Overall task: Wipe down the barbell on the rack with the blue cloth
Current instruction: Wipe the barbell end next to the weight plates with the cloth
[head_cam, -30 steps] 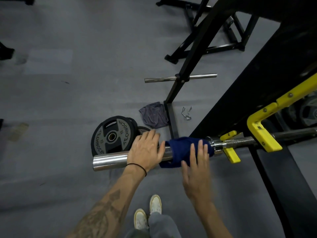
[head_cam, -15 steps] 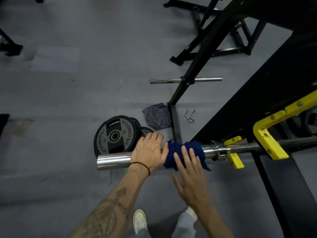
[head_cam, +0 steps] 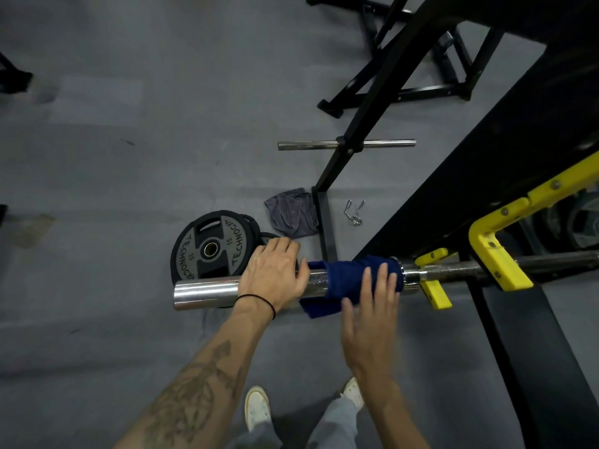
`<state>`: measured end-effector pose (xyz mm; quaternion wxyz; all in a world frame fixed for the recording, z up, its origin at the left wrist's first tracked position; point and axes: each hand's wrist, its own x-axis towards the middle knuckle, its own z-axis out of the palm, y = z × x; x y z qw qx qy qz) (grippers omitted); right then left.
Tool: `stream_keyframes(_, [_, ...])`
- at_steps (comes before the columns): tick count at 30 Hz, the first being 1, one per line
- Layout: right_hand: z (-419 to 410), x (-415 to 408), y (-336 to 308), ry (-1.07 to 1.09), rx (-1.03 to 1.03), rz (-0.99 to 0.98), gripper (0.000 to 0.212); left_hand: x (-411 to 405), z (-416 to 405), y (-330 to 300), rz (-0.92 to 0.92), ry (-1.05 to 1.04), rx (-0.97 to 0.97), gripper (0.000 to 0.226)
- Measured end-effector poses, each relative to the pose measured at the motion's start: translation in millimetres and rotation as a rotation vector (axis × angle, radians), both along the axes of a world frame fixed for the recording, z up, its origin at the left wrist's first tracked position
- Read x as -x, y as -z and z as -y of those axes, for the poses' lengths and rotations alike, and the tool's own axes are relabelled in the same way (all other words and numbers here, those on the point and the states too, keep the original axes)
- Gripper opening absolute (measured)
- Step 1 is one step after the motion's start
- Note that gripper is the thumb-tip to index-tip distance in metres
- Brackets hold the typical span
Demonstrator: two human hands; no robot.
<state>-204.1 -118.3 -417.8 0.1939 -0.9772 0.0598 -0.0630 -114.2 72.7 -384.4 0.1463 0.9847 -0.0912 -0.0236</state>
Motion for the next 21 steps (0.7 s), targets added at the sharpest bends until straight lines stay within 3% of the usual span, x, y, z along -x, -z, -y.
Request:
stream_keyframes(2, [-26.3, 7.1, 2.6, -0.126, 0.004, -0.012, 0.073, 1.0, 0.0, 0.2, 0.001, 0.0, 0.0, 0.04])
stream_keyframes(5, [0.5, 3.7, 8.4, -0.424, 0.21, 0.042, 0.07, 0.4, 0.8, 0.8, -0.007, -0.007, 0.009, 0.043])
stream_keyframes(7, [23.0, -0.6, 6.2, -0.282, 0.196, 0.048, 0.067, -0.8, 0.4, 0.4, -0.006, -0.008, 0.008, 0.044])
stream_keyframes(10, [-6.2, 2.6, 0.7, -0.018, 0.049, 0.01, 0.072, -0.5, -0.9, -0.1, -0.011, 0.002, 0.008, 0.044])
stream_keyframes(12, [-28.2, 9.9, 5.8, -0.184, 0.068, 0.004, 0.077, 0.7, -0.4, 0.4, -0.015, -0.002, 0.011, 0.044])
stream_keyframes(15, [8.4, 1.4, 10.7, -0.44, 0.283, 0.038, 0.072, 0.3, 0.2, 0.5, -0.016, -0.003, 0.022, 0.046])
stream_keyframes(19, [16.4, -1.7, 0.0, -0.029, 0.1, 0.001, 0.07, -1.1, -1.6, -0.1, -0.013, -0.003, 0.021, 0.044])
stream_keyframes(21, [-19.0, 5.4, 0.4, -0.005, 0.01, -0.023, 0.074, 0.8, -1.3, 0.7, -0.012, -0.01, 0.006, 0.041])
